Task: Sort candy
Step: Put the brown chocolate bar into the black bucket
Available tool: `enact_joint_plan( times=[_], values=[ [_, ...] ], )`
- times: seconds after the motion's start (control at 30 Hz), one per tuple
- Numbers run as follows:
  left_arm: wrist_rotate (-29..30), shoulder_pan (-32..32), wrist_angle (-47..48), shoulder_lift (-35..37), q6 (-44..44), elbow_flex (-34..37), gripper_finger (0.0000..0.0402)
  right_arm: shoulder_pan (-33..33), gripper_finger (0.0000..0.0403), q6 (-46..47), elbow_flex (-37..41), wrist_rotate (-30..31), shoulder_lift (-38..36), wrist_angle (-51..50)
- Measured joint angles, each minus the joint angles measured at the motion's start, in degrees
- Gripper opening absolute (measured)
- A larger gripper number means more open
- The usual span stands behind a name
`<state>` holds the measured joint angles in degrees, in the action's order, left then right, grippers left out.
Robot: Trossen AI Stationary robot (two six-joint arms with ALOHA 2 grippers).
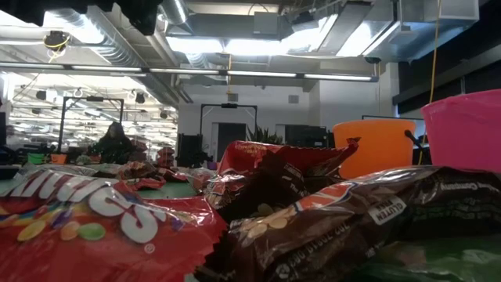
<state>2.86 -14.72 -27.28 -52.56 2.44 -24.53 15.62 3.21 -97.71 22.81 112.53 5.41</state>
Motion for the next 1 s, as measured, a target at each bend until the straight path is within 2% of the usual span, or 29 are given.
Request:
enact_joint_plan(
  times=[0.2,0.3,0.43,0.63,0.8,1.0],
  values=[
    [-0.5,0.0,-1.9,0.0,0.0,0.0,0.0204,0.0,0.0053,1.0,0.0,0.0,0.0,-0.6],
    [0.5,0.0,-1.9,0.0,0.0,0.0,0.0190,0.1,0.0053,1.4,0.0,0.0,0.0,-1.1],
    [1.2,0.0,-1.8,0.0,0.0,0.0,0.0151,0.1,0.0053,2.0,0.0,-0.1,0.0,-1.3],
    [2.0,0.0,-1.7,0.0,-0.7,0.0,0.0069,0.1,0.0057,4.5,-0.1,-1.0,0.0,-2.8],
    [2.1,0.0,-1.3,0.2,-0.7,0.0,0.0013,0.1,0.0101,4.5,-0.1,-1.4,0.0,-2.4],
    [3.1,0.0,7.3,4.4,1.4,0.0,0.0021,0.7,0.0186,4.5,-0.1,-1.6,-1.5,-5.0]
  ],
)
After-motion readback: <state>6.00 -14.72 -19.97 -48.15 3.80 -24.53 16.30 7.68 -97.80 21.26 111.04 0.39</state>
